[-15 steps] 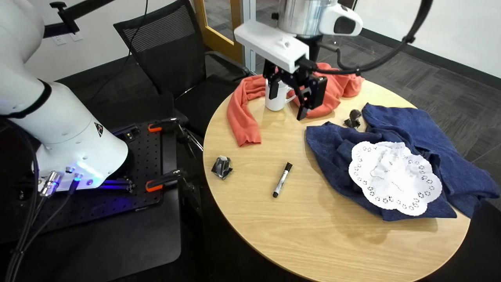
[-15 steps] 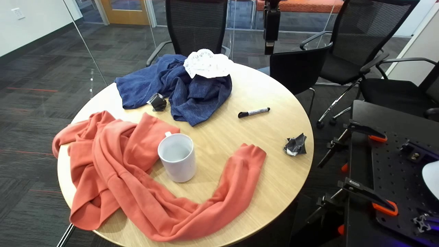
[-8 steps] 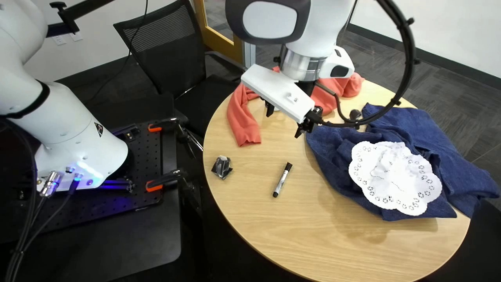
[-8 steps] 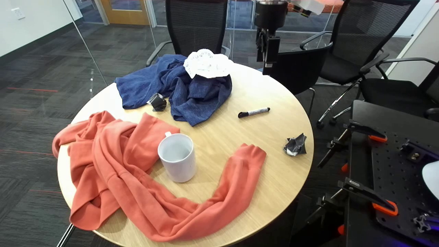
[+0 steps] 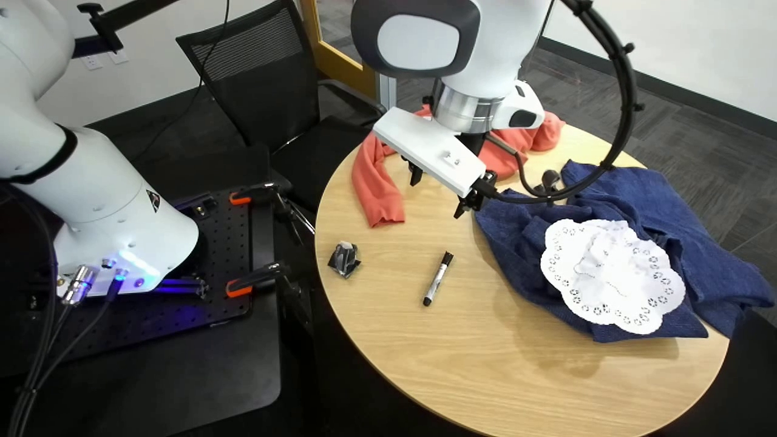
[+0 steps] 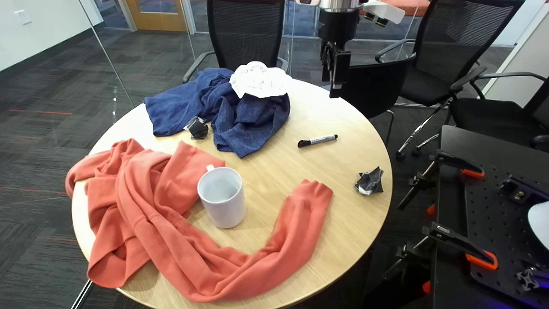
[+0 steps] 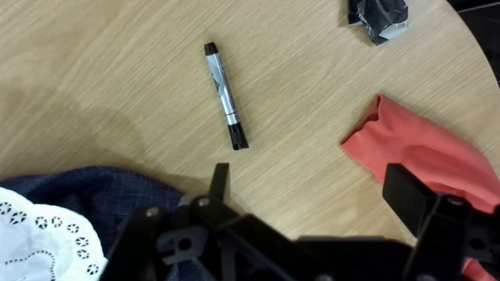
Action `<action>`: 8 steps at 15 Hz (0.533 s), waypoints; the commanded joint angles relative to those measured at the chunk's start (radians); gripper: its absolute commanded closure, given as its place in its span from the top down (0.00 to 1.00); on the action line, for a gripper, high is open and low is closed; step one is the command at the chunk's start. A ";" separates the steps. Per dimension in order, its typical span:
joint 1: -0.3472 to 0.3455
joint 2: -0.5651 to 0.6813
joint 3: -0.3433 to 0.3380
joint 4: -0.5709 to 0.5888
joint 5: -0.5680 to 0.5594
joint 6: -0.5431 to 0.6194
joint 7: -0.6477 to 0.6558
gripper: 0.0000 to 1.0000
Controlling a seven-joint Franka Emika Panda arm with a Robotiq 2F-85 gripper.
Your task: Put the marker inside the mug cup
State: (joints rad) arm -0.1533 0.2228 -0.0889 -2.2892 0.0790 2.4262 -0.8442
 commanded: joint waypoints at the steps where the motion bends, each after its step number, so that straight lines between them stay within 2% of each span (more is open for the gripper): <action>1: -0.035 0.034 0.028 -0.002 0.051 0.053 -0.059 1.00; 4: -0.068 0.077 0.059 0.001 0.133 0.105 -0.172 1.00; 8: -0.101 0.155 0.081 0.004 0.134 0.201 -0.258 1.00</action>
State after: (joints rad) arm -0.2188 0.3306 -0.0359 -2.2892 0.2017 2.5563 -1.0430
